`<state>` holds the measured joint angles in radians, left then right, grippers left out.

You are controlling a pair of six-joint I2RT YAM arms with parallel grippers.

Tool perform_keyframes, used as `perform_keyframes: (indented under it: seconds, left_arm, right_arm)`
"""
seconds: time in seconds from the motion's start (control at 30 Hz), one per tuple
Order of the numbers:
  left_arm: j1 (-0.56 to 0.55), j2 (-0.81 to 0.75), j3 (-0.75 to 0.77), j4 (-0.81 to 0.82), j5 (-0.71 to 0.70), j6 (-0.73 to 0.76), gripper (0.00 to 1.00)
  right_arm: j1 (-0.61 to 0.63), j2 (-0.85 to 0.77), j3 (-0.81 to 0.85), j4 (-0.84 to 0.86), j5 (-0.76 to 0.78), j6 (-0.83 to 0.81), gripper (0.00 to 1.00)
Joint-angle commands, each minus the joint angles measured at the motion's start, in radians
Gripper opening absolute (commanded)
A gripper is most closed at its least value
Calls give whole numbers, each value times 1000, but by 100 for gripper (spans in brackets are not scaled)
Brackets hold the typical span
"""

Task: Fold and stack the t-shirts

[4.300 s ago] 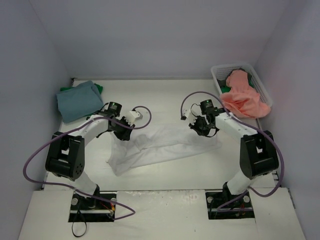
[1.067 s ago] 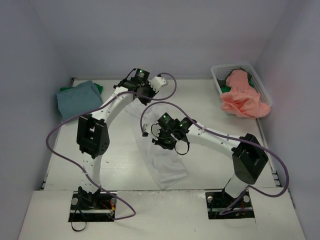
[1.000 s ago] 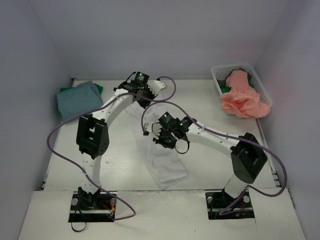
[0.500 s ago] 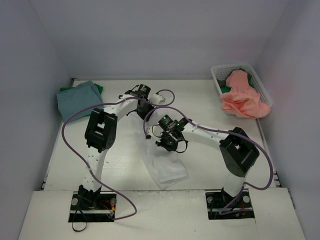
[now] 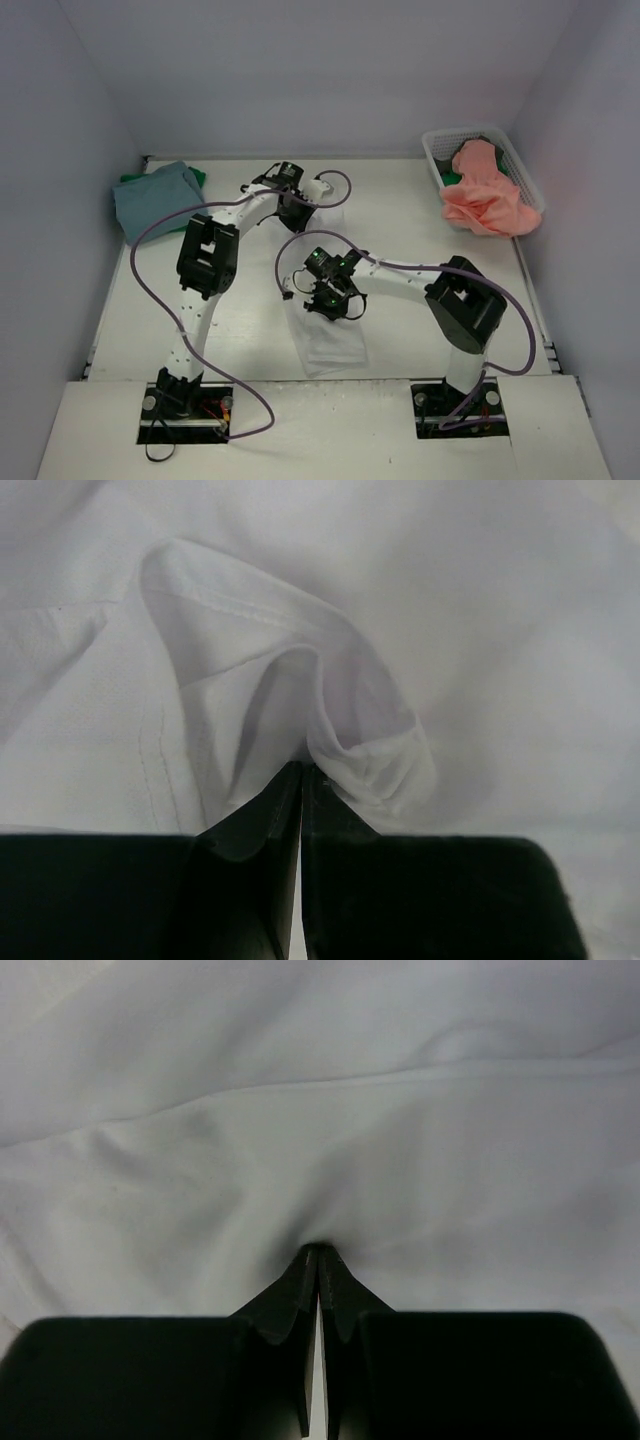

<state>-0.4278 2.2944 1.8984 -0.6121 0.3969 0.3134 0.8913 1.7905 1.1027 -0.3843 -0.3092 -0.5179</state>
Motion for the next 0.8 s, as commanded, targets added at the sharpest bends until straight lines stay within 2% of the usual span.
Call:
perform_keyframes:
  seconds: [0.0, 0.27, 0.53, 0.77]
  left_arm:
    - [8, 22, 77, -3, 14, -2, 0]
    - [15, 204, 424, -175, 36, -5, 0]
    - [15, 253, 502, -186, 28, -10, 0]
    - [21, 318, 605, -216, -41, -30, 0]
  right_arm:
    - [41, 36, 5, -7, -28, 21, 0]
    - [51, 101, 74, -7, 5, 18, 0]
    - [20, 138, 123, -7, 27, 15, 0]
    - [-46, 176, 163, -7, 28, 1, 0]
